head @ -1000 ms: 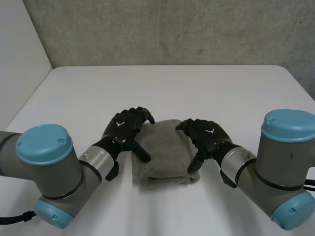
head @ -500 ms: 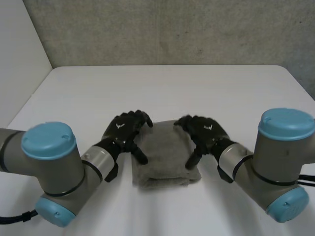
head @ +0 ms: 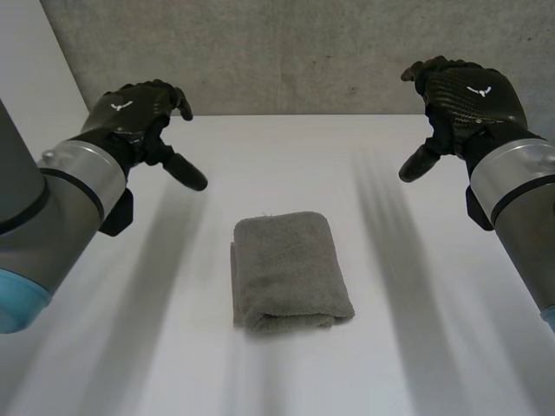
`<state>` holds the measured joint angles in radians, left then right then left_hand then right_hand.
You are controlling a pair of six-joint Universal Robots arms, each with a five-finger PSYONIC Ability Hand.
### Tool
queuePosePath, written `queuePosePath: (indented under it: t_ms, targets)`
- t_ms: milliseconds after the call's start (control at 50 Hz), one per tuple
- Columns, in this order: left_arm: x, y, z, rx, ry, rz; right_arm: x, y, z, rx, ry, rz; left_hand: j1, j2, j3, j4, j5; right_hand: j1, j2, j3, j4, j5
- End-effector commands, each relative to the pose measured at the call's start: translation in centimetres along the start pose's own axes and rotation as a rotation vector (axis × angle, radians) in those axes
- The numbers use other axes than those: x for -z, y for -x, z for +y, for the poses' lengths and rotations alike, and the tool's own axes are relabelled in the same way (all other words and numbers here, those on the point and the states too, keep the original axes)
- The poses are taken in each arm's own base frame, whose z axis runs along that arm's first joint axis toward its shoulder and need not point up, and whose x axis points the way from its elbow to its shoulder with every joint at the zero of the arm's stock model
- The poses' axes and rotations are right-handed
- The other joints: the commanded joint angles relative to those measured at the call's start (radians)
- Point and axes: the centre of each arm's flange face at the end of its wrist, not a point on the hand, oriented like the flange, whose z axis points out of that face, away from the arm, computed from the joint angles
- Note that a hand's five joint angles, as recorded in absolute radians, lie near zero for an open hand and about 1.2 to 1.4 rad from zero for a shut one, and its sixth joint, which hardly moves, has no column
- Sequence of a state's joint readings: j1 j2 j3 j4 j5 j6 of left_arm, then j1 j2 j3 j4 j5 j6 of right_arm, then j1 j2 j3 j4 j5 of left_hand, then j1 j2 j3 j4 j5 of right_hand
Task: Fold the towel.
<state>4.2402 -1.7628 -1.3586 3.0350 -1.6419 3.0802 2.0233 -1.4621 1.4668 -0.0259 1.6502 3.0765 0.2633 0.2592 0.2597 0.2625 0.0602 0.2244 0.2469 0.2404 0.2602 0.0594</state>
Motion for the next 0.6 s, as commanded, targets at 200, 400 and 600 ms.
queuePosePath:
  t_ms: [200, 400, 600]
  targets:
    - [0.6, -0.1, -0.5, 0.02, -0.003, 0.006, 0.1, -0.1, 0.2, 0.001, 0.023, 0.003, -0.073, -0.069, -0.07, -0.073, -0.045, -0.05, -0.072, -0.066, -0.086, -0.059]
    - [0.8, -0.1, -0.5, 0.022, -0.003, 0.004, 0.2, -0.1, 0.1, 0.001, 0.02, 0.008, -0.073, -0.069, -0.07, -0.073, -0.045, -0.05, -0.072, -0.066, -0.086, -0.059]
    - [0.5, -0.9, 0.6, 0.039, 0.005, 0.045, 0.3, 0.5, 0.6, 0.002, 0.034, -0.042, -0.062, -0.057, -0.058, -0.061, -0.033, -0.05, -0.072, -0.066, -0.086, -0.059]
